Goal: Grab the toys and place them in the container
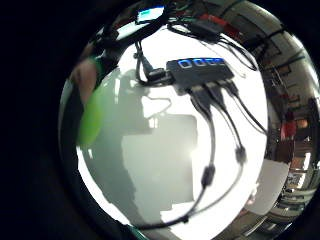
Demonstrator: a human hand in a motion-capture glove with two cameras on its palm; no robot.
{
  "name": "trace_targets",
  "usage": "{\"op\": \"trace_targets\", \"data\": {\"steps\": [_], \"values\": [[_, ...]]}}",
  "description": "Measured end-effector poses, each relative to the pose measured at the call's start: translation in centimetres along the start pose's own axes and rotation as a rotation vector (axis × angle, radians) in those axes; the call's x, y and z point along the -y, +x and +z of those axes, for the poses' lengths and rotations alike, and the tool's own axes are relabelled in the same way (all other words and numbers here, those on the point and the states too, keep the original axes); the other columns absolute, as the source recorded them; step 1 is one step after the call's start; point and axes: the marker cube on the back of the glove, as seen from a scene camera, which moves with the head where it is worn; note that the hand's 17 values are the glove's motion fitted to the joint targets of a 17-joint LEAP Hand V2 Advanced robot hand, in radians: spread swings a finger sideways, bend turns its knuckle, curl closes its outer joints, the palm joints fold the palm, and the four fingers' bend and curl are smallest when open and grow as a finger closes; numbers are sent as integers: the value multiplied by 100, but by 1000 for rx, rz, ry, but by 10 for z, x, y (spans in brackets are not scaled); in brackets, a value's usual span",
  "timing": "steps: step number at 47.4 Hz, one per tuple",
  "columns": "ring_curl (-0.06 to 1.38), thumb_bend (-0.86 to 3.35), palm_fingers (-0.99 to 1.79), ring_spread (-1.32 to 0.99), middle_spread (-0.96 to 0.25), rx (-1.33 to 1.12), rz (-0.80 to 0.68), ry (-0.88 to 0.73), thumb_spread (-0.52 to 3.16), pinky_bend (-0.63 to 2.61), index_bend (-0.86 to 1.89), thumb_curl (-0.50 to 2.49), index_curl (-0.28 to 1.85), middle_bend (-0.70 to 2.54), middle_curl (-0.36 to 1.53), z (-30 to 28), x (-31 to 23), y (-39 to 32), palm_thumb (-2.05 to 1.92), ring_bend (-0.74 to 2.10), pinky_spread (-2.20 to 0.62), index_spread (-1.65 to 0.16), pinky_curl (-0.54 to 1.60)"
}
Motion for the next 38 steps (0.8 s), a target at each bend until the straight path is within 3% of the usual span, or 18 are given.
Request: {"op": "trace_targets", "data": {"steps": [2, 5, 6, 7, 11, 23, 30, 35, 38], "values": [[18, 6, 34, -27, -16, 17, -14, 88, 142, 71, 35, 18, 32, 23, 23, 4, 8, -3, 14, 48, -13, -36, 28], [20, 13, 75, -33, -19, 12, -31, 212, 147, 71, 31, 23, 29, 29, 24, -1, 16, -9, 25, 67, -22, -36, 25], [18, 13, 67, -33, -19, 3, -40, 235, 148, 69, 30, 23, 29, 27, 24, -5, 17, -13, 26, 65, -22, -36, 24], [26, 18, 99, -35, -21, -6, -53, 250, 145, 80, 24, 28, 28, 31, 26, -10, 19, -17, 39, 82, -28, -36, 29], [29, 24, 112, -36, -24, 4, -137, 306, 137, 83, 20, 36, 29, 35, 28, -47, 25, -50, 54, 87, -36, -37, 31], [38, 26, 111, -39, -30, 286, -618, 341, 123, 90, 21, 51, 38, 51, 39, -204, 51, -238, 65, 94, -43, -39, 39], [41, 24, 108, -39, -33, 32, -608, 386, 117, 91, 23, 58, 43, 54, 44, -219, 89, -324, 66, 95, -44, -40, 40], [42, 21, 106, -39, -33, 131, -642, 242, 113, 91, 27, 61, 48, 54, 47, -204, 93, -372, 62, 95, -45, -41, 41], [43, 5, 99, -38, -33, 115, -632, 202, 123, 94, 19, 50, 47, 44, 45, -196, 96, -370, 35, 98, -46, -40, 40]]}}
